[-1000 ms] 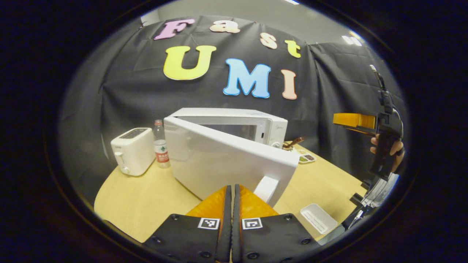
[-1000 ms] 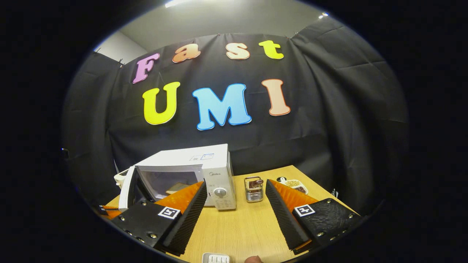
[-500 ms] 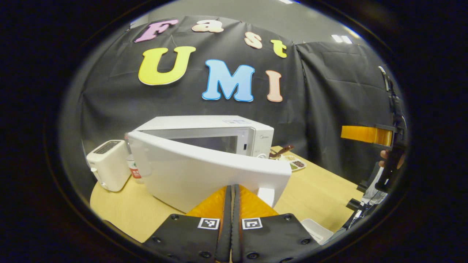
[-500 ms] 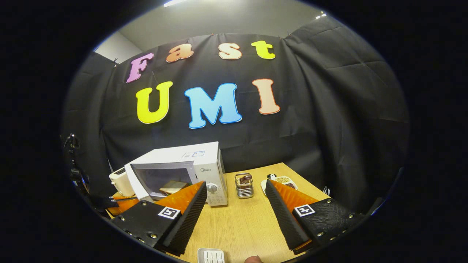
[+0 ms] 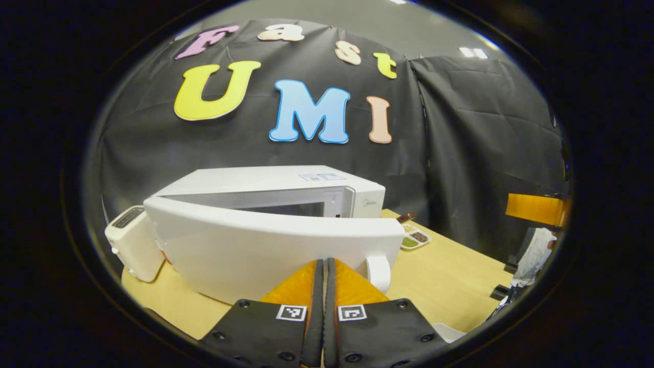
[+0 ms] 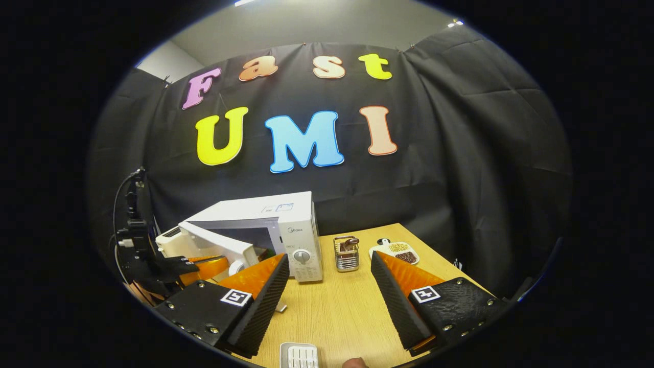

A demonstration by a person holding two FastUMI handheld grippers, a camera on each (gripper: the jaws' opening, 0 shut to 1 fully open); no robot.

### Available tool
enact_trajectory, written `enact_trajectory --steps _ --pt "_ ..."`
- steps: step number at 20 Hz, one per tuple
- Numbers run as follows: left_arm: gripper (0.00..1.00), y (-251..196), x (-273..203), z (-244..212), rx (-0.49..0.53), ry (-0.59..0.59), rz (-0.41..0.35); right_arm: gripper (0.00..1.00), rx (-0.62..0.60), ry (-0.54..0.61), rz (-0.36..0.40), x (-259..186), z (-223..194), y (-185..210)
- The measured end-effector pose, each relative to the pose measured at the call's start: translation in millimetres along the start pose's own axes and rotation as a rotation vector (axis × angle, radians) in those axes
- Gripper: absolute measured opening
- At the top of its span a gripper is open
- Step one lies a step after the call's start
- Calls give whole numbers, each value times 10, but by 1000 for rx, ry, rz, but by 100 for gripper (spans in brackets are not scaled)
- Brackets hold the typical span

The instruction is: Open the microwave oven with the left hand, put the food in, and close the microwave oven.

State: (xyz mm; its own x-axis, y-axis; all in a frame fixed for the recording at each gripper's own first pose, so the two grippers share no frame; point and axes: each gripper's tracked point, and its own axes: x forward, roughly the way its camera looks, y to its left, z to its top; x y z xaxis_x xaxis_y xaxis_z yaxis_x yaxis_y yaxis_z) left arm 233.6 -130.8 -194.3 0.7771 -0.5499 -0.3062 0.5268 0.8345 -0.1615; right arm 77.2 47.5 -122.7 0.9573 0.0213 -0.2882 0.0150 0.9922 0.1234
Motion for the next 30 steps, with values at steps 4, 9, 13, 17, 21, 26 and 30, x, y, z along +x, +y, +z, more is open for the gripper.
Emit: enact_trajectory --steps 4,9,13,17,21,26,30 --pt "8 89 252 13 -8 12 18 98 -15 -8 -22 -47 20 -108" --pt "8 197 551 119 5 7 51 98 -1 17 -43 -89 -46 -237" --pt "8 340 696 180 13 10 91 98 -10 21 -47 -111 -43 -289" --pt "8 472 810 166 2 18 142 98 -51 19 -48 -190 -49 -333" --pt "7 455 847 172 -7 19 161 98 -47 24 -54 -269 -60 -410" --pt "8 554 999 202 5 29 232 98 -27 40 -42 -349 -129 -444" --pt "8 429 813 314 38 8 241 98 -28 34 -13 -436 -143 -384"
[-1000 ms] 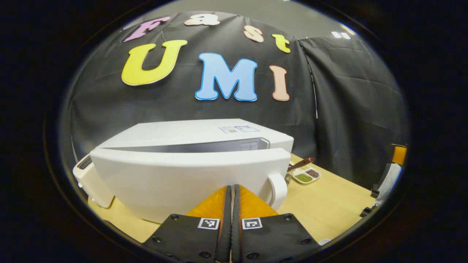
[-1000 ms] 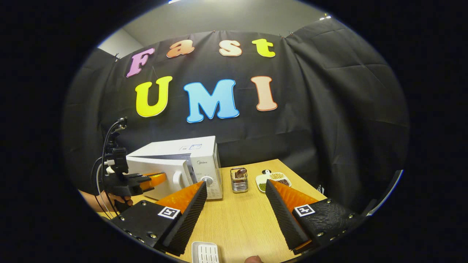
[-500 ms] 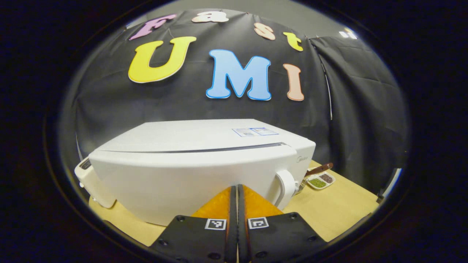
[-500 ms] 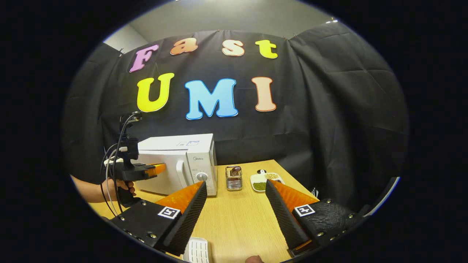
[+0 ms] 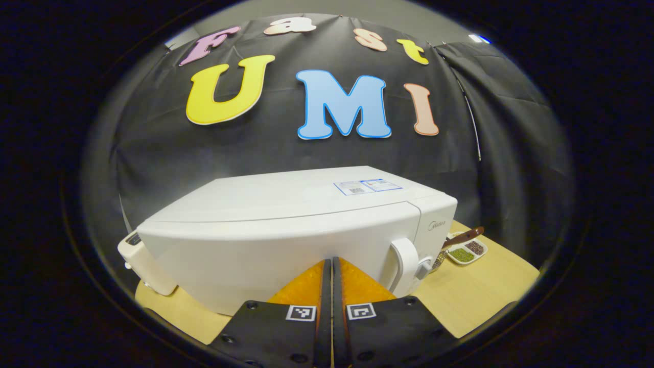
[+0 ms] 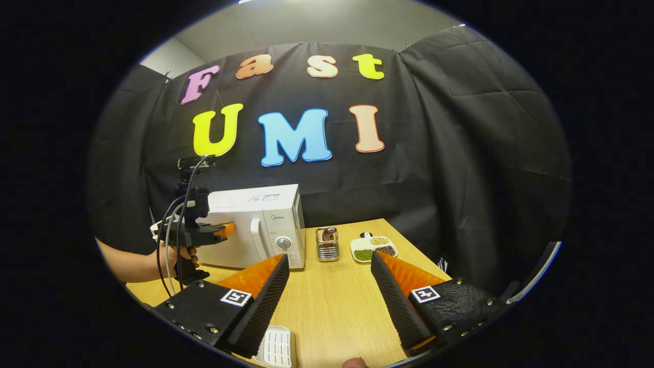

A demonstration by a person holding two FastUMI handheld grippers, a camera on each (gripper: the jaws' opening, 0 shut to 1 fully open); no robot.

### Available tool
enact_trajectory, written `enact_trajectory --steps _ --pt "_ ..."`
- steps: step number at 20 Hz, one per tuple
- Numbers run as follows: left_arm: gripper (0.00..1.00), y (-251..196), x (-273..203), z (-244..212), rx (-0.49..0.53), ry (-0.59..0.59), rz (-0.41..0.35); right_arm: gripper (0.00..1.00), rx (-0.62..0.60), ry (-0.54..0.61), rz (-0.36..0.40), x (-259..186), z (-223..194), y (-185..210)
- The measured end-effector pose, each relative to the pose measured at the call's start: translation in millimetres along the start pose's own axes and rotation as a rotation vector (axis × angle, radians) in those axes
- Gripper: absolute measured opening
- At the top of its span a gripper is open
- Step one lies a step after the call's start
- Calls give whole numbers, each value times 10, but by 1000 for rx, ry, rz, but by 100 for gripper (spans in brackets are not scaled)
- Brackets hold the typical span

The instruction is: Open the microwave oven with the left hand, put the food in, and close the microwave oven.

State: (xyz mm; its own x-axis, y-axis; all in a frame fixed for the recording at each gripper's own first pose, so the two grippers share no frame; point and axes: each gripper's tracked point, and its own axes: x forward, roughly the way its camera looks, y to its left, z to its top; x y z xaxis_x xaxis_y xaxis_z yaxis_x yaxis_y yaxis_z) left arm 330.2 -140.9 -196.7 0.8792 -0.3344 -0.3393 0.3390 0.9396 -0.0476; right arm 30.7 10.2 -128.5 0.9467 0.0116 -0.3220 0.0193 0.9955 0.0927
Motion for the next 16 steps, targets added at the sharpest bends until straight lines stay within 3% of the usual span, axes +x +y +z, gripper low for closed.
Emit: enact_trajectory --steps 2,3,9,11,12,13,14,15,16 --pt "12 -24 -167 200 -6 -42 -14 98 -1 -5 17 -13 11 27" --pt "8 -31 -270 243 -4 -57 -13 98 1 -9 30 -24 22 43" --pt "8 -160 -969 475 -28 -123 6 98 5 -48 101 -101 163 58" --pt "8 -151 -1257 528 -37 -147 39 98 2 -64 109 -156 193 14" --pt "12 -149 -1404 554 -46 -158 56 98 -1 -74 113 -176 199 -6" --pt "8 -138 -1565 561 -51 -169 76 98 -6 -82 124 -195 206 -3" --pt "12 -130 -1732 574 -48 -181 98 98 -17 -89 139 -216 192 10" --pt "8 -112 -1920 599 -40 -197 120 98 -29 -100 156 -228 191 20" --pt "12 -91 -2101 625 -31 -213 147 98 -41 -104 174 -241 173 23"
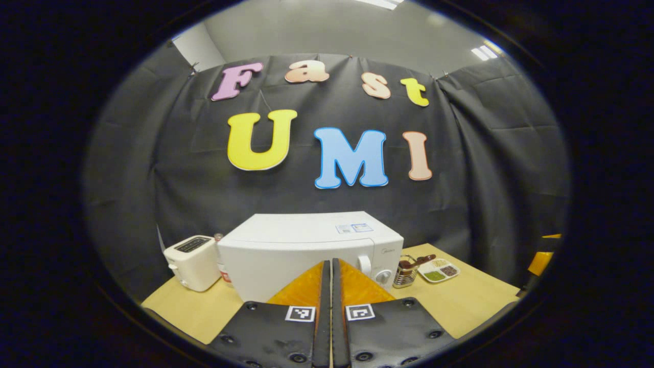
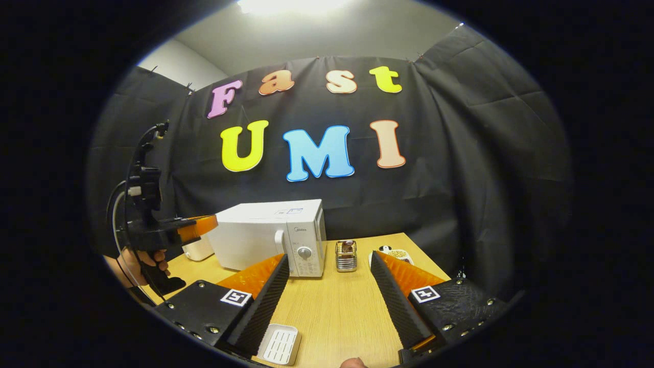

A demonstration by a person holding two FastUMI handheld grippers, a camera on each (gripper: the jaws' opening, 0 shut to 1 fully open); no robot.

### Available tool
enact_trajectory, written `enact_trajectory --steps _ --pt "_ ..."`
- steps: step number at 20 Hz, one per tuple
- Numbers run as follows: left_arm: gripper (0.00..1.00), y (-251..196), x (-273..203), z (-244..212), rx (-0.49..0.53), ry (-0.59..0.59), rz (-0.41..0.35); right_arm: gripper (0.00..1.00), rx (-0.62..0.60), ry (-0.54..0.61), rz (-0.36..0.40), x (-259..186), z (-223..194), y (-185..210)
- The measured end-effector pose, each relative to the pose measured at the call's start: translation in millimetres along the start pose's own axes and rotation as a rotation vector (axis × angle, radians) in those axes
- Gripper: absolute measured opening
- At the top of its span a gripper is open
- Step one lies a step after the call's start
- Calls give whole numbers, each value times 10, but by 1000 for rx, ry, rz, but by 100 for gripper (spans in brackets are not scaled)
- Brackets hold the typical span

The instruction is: Open the microwave oven with the left hand, put the food in, and close the microwave oven.

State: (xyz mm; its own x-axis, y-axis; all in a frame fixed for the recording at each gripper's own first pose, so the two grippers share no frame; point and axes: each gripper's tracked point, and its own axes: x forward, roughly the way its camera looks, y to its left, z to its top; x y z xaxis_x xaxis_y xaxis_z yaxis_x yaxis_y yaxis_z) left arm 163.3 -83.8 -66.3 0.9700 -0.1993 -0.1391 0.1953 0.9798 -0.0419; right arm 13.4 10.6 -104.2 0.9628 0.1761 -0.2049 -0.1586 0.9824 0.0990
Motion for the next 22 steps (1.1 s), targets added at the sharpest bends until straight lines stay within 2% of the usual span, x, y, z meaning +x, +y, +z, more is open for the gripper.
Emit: enact_trajectory --steps 1,2,6,8,9,10,14,17,18,20,22 --pt "12 55 -177 50 -1 -16 25 98 -11 4 22 -23 -23 24" --pt "8 77 -347 99 -12 -26 41 98 -20 11 39 -49 -45 49" --pt "8 202 -919 240 -15 -58 84 98 -11 -22 68 -139 86 131" --pt "8 287 -1126 273 9 -65 93 98 -14 -35 68 -173 121 199" --pt "12 325 -1215 260 16 -63 95 98 -17 -42 62 -200 137 226" --pt "8 362 -1303 270 19 -63 93 98 -19 -52 60 -210 176 271" --pt "8 532 -1639 296 9 -64 106 98 -33 -87 51 -363 285 479" --pt "14 672 -1843 270 9 -65 126 98 -45 -101 49 -457 310 624" --pt "13 698 -1908 275 9 -57 121 98 -41 -102 50 -478 305 675" --pt "30 724 -1971 266 12 -50 111 98 -37 -106 49 -514 290 742" --pt "59 769 -2027 363 25 -75 104 98 -45 -99 40 -517 258 776"
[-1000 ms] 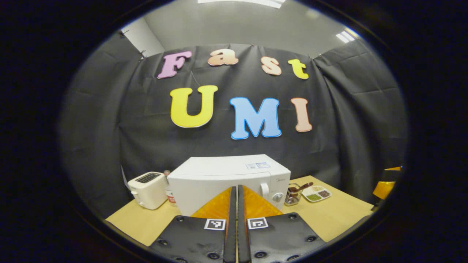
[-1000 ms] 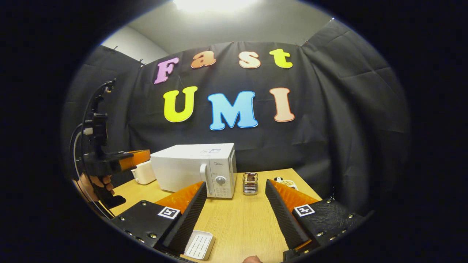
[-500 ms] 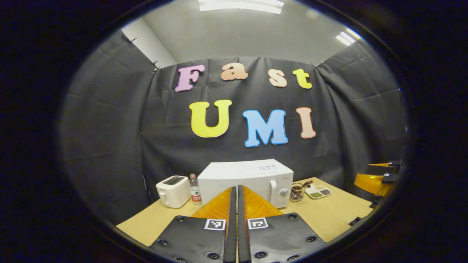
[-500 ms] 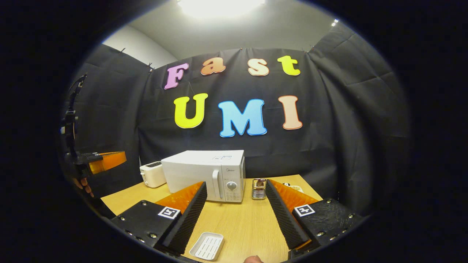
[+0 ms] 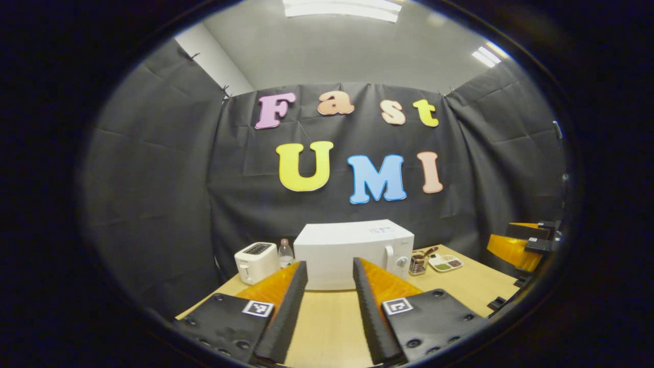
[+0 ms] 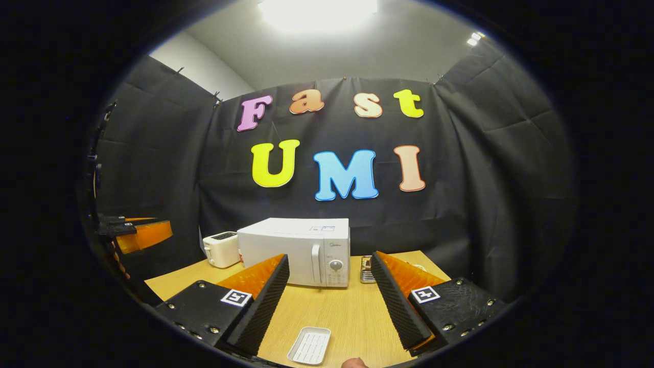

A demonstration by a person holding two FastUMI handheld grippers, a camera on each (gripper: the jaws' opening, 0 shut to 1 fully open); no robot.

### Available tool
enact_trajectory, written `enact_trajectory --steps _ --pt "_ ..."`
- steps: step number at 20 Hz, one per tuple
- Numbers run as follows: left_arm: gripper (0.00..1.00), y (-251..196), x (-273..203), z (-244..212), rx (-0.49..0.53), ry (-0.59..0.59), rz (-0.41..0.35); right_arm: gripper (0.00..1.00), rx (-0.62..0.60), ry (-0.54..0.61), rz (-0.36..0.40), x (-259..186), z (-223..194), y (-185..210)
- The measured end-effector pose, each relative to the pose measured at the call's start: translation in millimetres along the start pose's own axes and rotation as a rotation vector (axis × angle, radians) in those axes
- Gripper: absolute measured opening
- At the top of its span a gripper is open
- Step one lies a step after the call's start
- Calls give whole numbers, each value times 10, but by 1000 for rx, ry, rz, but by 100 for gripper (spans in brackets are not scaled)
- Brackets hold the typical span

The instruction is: Open the microwave oven with the left hand, put the food in, and close the microwave oven.

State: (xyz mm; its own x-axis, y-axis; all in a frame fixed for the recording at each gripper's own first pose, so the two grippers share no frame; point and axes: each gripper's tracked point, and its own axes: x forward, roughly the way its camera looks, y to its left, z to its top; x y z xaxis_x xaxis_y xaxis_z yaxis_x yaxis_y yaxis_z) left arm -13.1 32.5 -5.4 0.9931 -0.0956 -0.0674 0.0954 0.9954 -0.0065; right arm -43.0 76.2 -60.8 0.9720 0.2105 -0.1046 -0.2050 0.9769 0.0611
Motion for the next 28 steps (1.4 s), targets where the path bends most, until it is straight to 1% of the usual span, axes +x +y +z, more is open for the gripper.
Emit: enact_trajectory --steps 2,3,8,12,17,28 --pt "89 37 -26 52 2 -21 3 98 1 1 -5 5 6 34" --pt "97 28 -23 49 -4 -28 2 98 1 -5 -14 -11 25 38" --pt "97 63 -42 74 -3 -47 13 98 -21 -45 -21 16 176 92" --pt "97 90 -18 76 -4 -52 18 98 -9 -68 -24 21 266 138" --pt "96 175 -58 116 -4 -64 37 97 5 -74 -26 29 306 164" --pt "97 413 -158 80 -13 -63 43 97 -5 -100 -21 77 426 339"
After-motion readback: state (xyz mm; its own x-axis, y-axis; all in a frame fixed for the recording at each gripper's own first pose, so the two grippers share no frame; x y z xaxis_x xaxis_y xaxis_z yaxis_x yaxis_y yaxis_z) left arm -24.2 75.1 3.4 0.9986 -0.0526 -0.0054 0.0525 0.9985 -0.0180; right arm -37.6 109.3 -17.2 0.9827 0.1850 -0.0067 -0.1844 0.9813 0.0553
